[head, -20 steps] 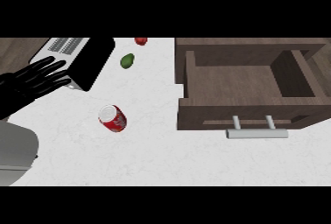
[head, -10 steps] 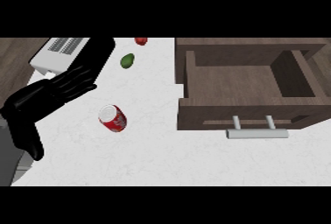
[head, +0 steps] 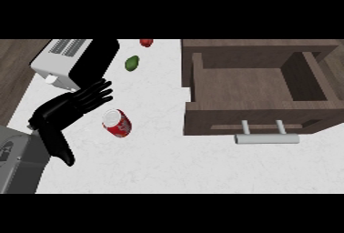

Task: Pick up the can, place it into the drawer and close the drawer

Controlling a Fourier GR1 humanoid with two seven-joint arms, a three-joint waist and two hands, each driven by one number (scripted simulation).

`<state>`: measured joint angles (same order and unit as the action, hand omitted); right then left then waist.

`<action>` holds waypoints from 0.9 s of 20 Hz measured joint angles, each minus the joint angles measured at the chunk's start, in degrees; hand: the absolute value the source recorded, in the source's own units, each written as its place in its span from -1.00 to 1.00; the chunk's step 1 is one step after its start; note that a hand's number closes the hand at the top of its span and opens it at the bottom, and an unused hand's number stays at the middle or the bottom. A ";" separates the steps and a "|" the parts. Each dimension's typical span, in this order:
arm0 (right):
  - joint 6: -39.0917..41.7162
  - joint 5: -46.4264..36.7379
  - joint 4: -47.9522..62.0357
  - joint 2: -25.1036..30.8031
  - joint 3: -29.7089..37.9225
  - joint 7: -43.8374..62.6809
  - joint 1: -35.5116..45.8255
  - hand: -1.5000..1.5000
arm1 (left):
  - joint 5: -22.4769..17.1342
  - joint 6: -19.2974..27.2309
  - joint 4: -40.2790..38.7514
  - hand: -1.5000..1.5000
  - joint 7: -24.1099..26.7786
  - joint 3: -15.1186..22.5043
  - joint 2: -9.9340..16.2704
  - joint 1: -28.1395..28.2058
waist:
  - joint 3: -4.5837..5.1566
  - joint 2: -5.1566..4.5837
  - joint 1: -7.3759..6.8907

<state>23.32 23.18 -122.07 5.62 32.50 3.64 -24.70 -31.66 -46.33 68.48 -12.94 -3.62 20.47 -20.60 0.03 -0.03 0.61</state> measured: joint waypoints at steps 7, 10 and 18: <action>1.49 2.24 -0.78 0.15 2.58 1.92 0.10 -1.00 | 12.40 -0.04 -9.79 -1.00 11.96 -1.31 -2.01 -1.92 | 0.01 -0.09 0.20; 1.97 1.92 -0.19 -0.02 2.73 2.12 0.81 -1.00 | 17.84 0.32 -15.96 -1.00 18.83 -1.84 -1.85 -3.29 | 0.03 -0.16 0.32; 4.08 3.33 -1.88 -0.88 4.54 3.11 0.06 -1.00 | 27.78 3.02 -32.04 -1.00 31.18 -1.64 -1.61 -9.31 | 0.04 -0.24 0.64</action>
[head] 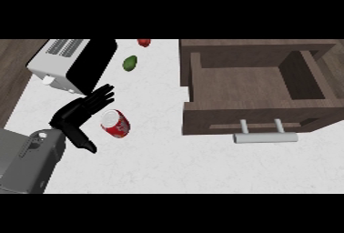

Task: Pick up the can, place it into the drawer and close the drawer

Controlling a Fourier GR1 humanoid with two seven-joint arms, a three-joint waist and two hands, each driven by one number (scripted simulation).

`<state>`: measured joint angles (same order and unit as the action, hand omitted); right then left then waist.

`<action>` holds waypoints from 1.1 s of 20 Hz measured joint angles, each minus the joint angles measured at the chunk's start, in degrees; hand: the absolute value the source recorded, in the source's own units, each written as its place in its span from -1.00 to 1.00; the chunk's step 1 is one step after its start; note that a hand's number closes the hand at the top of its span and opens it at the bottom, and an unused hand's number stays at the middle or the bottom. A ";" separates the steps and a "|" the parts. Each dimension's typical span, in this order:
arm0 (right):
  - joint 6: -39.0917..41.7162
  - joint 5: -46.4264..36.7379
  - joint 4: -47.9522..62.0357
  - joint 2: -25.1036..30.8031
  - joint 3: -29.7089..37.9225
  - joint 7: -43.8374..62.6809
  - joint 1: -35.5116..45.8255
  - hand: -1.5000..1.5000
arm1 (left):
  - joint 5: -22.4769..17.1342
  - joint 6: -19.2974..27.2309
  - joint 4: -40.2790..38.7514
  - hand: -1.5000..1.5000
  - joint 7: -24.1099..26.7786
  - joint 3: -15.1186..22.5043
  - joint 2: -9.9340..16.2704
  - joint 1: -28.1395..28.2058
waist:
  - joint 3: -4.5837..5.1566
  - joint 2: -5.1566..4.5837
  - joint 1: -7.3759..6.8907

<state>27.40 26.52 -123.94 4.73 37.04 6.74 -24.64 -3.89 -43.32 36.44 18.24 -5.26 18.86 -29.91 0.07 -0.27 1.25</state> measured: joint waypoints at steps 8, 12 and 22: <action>1.28 0.23 -0.51 -1.11 0.75 0.48 0.12 -1.00 | 6.13 2.82 -12.14 -1.00 8.38 1.32 0.97 -2.84 | 0.05 -0.17 0.38; 0.51 1.86 -1.00 0.16 1.56 2.34 1.28 -1.00 | 7.57 4.02 -16.70 -1.00 10.86 1.70 0.28 -3.66 | 0.10 -0.32 0.63; 0.71 2.45 -3.48 -1.25 1.52 3.98 0.69 -1.00 | 8.44 5.13 -22.81 -1.00 12.01 1.61 -2.45 -6.38 | 0.11 -0.34 0.88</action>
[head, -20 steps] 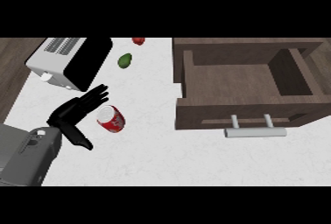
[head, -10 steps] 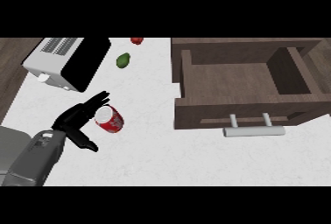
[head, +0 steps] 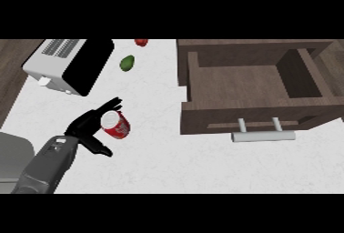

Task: Pick up the can, place it into the drawer and close the drawer

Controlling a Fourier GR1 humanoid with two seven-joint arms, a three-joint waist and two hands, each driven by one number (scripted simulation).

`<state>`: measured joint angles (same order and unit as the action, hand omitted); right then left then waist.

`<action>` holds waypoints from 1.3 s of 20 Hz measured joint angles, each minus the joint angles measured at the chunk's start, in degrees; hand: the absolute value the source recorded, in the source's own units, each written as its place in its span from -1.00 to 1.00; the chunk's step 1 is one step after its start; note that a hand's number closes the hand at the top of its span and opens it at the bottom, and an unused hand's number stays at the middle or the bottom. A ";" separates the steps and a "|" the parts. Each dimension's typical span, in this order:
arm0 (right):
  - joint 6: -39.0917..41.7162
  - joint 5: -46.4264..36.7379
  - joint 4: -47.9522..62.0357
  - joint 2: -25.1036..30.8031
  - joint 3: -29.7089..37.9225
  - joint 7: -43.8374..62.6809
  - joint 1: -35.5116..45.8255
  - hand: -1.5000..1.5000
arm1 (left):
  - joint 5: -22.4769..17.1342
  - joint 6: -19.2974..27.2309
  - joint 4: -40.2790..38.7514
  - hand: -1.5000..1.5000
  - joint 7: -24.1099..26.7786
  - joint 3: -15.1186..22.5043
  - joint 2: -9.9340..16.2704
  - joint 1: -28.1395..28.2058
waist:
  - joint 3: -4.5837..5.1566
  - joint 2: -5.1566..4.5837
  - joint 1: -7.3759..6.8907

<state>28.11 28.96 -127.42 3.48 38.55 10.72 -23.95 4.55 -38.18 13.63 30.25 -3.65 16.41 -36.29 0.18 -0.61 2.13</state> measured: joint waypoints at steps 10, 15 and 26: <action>0.91 0.88 0.27 -0.09 0.79 1.13 -0.26 -1.00 | -1.37 -4.35 -1.85 1.00 -3.02 -0.85 -2.37 -2.02 | -0.05 0.07 -0.23; 0.54 1.95 -1.55 -0.79 0.93 2.42 -1.01 -1.00 | -2.42 -6.62 0.33 1.00 -4.46 -0.91 -3.97 -2.65 | -0.05 0.23 -0.47; 0.45 2.73 -2.38 -2.22 2.93 2.47 -2.89 -1.00 | -12.82 7.87 5.43 1.00 -2.99 -11.43 -7.12 -0.70 | -0.23 1.11 -2.95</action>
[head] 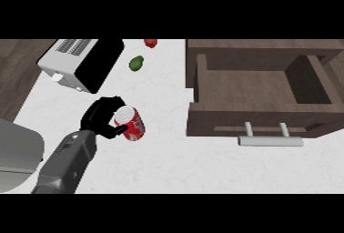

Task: Pick up the can, place it into the drawer and close the drawer

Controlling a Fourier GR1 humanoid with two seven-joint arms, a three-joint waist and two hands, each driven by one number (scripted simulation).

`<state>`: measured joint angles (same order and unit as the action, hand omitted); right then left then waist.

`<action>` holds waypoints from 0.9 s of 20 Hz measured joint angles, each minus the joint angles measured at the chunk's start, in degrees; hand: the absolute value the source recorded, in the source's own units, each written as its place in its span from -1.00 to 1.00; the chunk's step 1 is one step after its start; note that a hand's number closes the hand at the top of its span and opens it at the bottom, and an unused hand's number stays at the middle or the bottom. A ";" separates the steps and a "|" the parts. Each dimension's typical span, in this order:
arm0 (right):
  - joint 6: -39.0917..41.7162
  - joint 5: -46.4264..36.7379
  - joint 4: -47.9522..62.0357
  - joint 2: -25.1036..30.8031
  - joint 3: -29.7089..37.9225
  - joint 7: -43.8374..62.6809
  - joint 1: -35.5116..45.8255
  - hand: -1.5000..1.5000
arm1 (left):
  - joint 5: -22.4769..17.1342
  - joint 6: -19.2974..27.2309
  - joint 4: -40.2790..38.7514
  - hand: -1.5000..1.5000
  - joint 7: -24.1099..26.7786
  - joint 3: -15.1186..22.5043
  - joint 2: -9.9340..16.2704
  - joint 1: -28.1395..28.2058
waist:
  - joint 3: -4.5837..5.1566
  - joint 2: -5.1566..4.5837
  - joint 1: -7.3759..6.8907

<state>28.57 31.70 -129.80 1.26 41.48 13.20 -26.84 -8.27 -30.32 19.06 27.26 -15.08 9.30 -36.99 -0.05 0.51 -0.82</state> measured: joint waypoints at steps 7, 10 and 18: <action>-0.36 1.41 -0.61 0.11 1.31 0.59 -0.81 -1.00 | -4.14 15.21 10.30 1.00 -0.69 -3.32 -4.73 0.68 | -0.08 0.38 -0.57; 0.24 1.83 -1.02 -0.11 1.06 -0.03 -2.52 -1.00 | -4.78 20.62 16.90 1.00 -3.37 -1.33 -6.91 1.04 | -0.08 0.48 -0.31; -0.89 1.54 -2.14 -0.85 0.39 0.96 -1.77 -1.00 | -7.07 33.05 39.84 1.00 -18.84 7.22 -8.94 2.59 | -0.03 0.27 -0.18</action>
<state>27.68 33.24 -131.94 0.41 41.88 14.16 -28.61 -15.34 2.73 58.91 8.42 -7.87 0.35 -34.40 -0.08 0.78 -1.00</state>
